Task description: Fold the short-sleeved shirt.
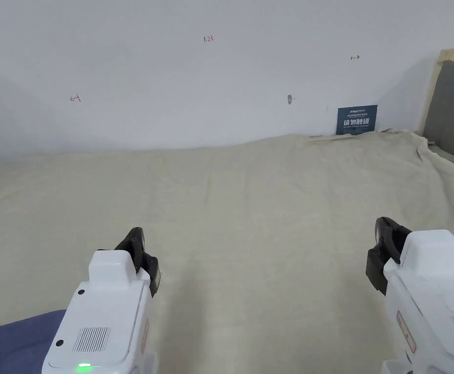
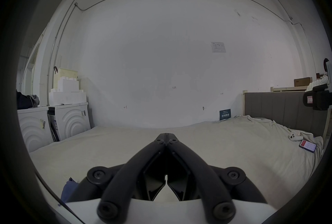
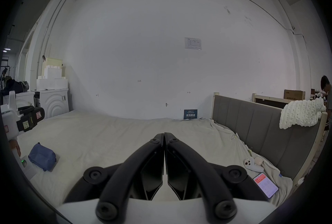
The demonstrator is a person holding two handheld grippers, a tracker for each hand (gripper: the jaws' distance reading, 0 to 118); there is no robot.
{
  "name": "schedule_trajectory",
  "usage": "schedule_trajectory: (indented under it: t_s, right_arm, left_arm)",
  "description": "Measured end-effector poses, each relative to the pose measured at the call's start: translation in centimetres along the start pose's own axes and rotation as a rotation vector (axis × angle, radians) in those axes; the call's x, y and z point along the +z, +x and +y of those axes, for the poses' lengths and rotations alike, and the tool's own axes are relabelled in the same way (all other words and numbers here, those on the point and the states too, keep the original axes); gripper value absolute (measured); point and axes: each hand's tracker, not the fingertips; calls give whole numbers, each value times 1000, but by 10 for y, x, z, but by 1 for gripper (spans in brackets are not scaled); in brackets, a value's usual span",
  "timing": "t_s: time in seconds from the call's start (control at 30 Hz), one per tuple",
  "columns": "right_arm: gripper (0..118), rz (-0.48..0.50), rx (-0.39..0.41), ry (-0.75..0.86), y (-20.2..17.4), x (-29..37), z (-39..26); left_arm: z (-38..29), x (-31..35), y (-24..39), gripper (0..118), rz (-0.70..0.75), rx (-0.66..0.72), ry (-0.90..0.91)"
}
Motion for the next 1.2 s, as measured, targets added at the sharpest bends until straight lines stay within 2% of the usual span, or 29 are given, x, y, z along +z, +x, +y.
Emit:
schedule_trajectory:
  t_s: [1.2]
  right_arm:
    - [0,6,12,1,-4,1,4]
  left_arm:
    - [-3,-2,-2,0,1,13,-15]
